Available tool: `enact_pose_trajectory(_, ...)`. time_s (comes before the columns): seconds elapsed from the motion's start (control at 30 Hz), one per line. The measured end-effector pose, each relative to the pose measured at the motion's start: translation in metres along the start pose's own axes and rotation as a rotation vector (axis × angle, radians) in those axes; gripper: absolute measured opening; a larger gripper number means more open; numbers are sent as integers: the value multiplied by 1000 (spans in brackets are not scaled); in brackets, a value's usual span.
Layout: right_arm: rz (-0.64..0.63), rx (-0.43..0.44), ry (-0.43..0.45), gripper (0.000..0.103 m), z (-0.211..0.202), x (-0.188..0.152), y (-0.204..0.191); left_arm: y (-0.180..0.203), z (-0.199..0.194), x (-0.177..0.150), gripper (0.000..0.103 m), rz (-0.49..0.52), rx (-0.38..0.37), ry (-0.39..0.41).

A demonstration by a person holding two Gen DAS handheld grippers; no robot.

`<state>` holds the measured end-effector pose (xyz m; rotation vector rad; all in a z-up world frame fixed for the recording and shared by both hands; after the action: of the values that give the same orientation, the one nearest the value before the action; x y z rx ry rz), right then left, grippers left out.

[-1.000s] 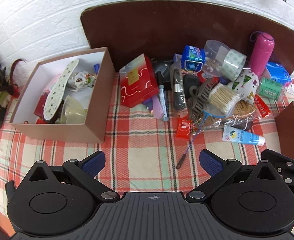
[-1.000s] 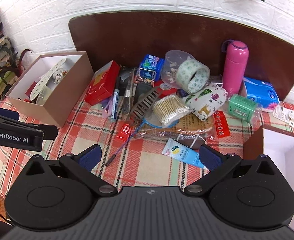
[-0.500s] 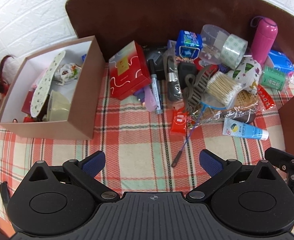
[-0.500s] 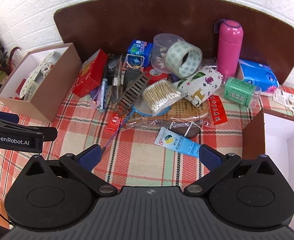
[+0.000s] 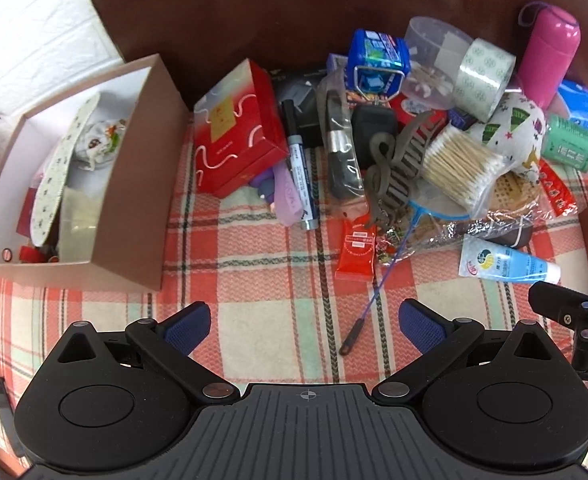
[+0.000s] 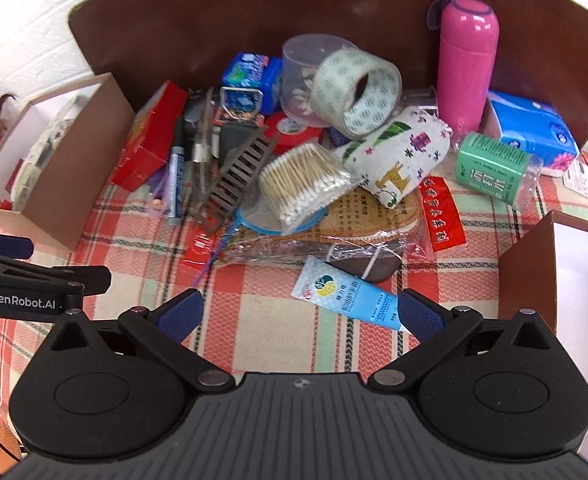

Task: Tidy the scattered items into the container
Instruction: 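Grasp the blue net handle with the left tool while the right tool grasps the hand cream tube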

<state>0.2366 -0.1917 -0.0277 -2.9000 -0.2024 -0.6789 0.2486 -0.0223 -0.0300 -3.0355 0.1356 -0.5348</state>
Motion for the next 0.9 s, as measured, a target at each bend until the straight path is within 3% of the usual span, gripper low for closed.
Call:
enact_pose_trajectory(0.33, -26, 3, -92, 103, 74, -14, 33, 25, 61, -10, 103, 92, -20, -91)
enact_pose_trajectory(0.6, -35, -28, -174, 102, 118, -23, 61, 49, 93, -14, 91, 159, -110, -133)
enact_pose_trajectory(0.9, -79, -48, -219, 93, 127, -35, 61, 60, 112, -19, 67, 166, -184, -203)
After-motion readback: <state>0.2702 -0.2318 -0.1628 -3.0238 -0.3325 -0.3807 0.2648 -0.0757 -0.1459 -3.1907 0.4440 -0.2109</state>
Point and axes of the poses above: each gripper's, at about its wrist camera, not at the fingertips, and z roughly the way its jaws point, y to its right, x to its top, the point moved 9 cm from there along z, roughly the way its jaws point
